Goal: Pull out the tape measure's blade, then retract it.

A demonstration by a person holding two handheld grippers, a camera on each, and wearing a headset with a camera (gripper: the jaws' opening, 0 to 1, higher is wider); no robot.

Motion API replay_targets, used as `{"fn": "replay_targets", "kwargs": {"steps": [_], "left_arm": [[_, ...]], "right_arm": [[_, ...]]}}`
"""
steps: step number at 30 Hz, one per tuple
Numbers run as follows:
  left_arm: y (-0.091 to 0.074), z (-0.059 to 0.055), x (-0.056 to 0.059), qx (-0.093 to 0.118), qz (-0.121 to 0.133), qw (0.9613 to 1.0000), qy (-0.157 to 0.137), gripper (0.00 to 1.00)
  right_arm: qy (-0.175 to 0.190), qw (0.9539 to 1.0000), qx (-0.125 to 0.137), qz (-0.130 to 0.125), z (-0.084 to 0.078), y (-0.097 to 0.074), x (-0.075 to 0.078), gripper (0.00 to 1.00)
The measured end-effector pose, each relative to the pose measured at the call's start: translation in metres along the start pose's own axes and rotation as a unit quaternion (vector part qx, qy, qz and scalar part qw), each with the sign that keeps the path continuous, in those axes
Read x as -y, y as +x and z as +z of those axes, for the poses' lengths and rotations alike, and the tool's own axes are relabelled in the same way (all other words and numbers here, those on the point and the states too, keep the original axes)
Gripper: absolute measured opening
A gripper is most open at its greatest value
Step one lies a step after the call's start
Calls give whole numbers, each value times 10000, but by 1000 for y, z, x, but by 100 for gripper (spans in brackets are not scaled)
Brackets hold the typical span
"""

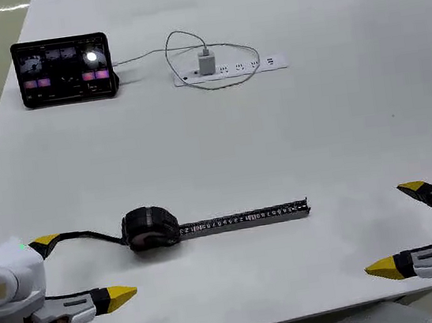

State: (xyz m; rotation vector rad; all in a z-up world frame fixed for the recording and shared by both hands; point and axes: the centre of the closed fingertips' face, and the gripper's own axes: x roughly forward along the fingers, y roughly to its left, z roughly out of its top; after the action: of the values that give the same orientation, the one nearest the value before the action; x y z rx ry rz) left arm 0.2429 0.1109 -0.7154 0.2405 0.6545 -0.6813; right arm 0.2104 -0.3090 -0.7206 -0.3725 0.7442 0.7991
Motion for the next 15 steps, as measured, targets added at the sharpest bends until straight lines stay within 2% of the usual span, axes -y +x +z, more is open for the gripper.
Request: {"fn": "replay_targets", "kwargs": {"steps": [10,15], "left_arm": [[-9,2,-10,83,162,9998,-104,99],[-9,5,-8,79,136,9998,-124,99]], "right_arm": [[110,9999,24,-72,-3,-5,9,99],[112,9999,57,-88,-4,-7,10,99]]}}
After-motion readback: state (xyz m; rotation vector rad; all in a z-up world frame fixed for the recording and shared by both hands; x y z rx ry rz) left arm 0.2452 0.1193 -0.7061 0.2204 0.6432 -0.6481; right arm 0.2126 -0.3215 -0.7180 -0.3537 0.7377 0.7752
